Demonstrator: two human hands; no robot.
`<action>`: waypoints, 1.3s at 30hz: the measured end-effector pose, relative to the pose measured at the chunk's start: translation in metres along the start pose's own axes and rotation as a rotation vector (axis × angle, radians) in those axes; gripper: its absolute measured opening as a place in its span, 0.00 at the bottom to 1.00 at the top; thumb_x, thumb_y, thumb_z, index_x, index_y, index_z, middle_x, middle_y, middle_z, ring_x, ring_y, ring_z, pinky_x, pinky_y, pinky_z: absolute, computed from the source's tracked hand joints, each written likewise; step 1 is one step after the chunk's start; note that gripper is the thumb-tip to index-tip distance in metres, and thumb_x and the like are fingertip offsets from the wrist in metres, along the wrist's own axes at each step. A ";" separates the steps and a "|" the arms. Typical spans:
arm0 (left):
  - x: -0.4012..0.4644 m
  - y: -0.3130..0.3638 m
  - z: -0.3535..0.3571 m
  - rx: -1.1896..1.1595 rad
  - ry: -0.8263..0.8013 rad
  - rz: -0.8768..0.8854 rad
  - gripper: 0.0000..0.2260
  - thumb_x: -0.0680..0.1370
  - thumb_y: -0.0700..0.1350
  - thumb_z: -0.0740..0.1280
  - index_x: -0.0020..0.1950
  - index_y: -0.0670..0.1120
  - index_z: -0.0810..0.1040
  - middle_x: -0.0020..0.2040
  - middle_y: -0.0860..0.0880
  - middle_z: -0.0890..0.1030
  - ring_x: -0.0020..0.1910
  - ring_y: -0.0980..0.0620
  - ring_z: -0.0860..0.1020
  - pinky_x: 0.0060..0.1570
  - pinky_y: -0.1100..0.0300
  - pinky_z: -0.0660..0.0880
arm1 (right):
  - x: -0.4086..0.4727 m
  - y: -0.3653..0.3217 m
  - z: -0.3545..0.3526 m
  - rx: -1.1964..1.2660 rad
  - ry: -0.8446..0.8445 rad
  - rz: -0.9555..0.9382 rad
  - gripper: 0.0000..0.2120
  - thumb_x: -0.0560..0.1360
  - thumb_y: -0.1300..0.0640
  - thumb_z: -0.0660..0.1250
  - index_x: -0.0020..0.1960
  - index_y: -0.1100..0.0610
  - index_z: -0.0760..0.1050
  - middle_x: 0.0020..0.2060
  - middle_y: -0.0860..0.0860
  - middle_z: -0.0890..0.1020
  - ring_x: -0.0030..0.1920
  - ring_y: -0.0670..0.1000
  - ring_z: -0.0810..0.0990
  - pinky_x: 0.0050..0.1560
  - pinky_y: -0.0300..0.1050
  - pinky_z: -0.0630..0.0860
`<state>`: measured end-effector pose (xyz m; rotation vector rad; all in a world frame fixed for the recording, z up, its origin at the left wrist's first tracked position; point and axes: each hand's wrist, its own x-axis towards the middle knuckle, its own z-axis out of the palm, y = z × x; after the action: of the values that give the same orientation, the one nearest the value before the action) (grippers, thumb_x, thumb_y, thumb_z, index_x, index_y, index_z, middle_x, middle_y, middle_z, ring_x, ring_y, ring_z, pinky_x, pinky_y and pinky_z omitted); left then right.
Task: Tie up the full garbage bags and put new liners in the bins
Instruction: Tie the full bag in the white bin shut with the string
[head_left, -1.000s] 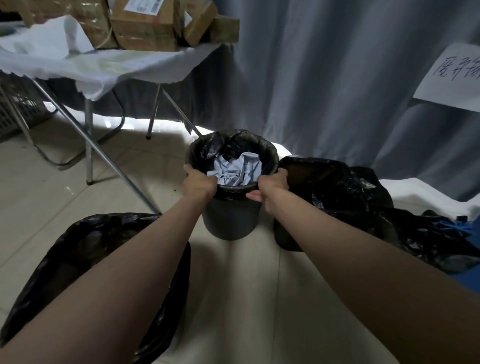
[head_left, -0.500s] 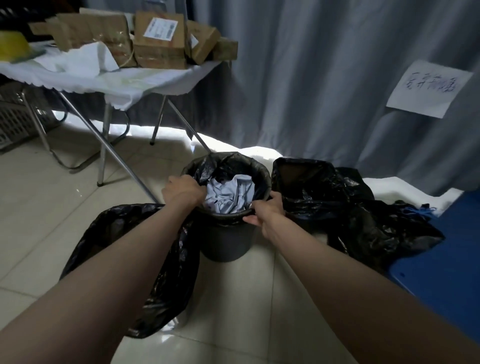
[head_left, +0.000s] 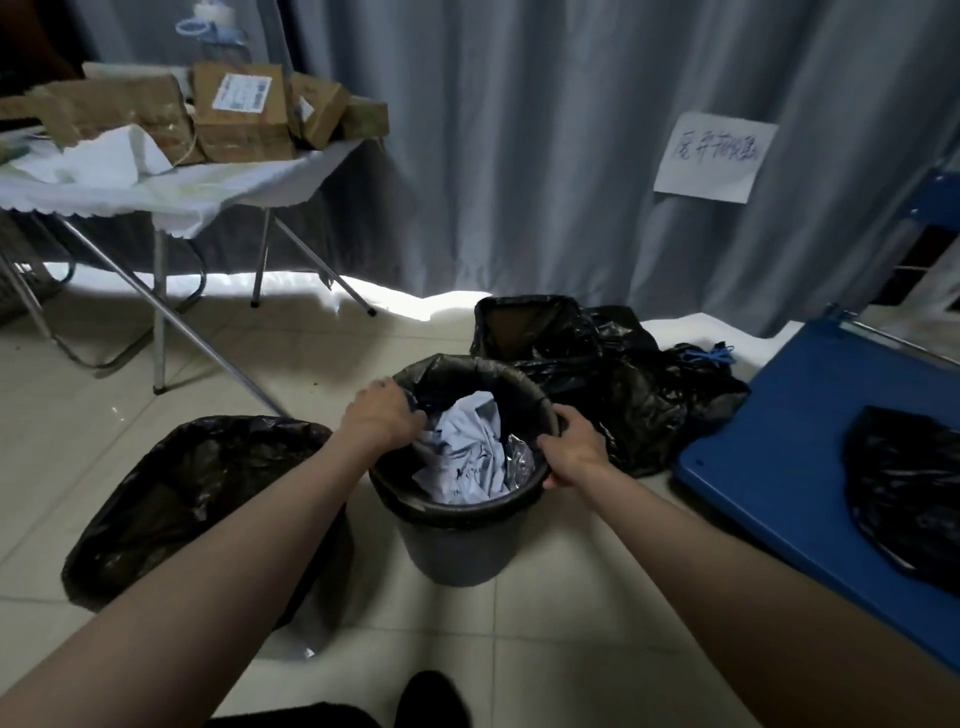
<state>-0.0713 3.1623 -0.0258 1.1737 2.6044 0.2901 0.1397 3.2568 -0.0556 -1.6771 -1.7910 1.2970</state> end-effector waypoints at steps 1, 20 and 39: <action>-0.006 0.010 0.002 0.029 0.000 0.022 0.24 0.76 0.53 0.66 0.66 0.38 0.72 0.64 0.38 0.74 0.61 0.38 0.75 0.60 0.49 0.74 | -0.002 0.007 -0.012 -0.031 0.014 -0.010 0.24 0.74 0.60 0.64 0.68 0.45 0.72 0.55 0.53 0.80 0.34 0.56 0.84 0.21 0.41 0.77; -0.064 0.200 0.076 0.252 -0.165 0.261 0.36 0.79 0.58 0.63 0.76 0.35 0.57 0.74 0.37 0.56 0.72 0.36 0.62 0.72 0.49 0.62 | 0.019 0.128 -0.203 -0.355 0.176 -0.143 0.25 0.79 0.64 0.58 0.74 0.51 0.65 0.67 0.57 0.68 0.65 0.62 0.71 0.67 0.56 0.70; -0.110 0.403 0.150 0.306 -0.085 0.897 0.22 0.79 0.55 0.61 0.69 0.45 0.72 0.66 0.42 0.71 0.65 0.41 0.70 0.67 0.50 0.65 | 0.050 0.223 -0.333 -0.559 0.209 0.059 0.07 0.78 0.56 0.63 0.55 0.55 0.74 0.54 0.56 0.76 0.54 0.60 0.78 0.54 0.54 0.76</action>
<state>0.3293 3.3523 -0.0330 2.3461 1.9242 -0.0055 0.5177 3.3962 -0.0795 -2.0665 -2.1058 0.6302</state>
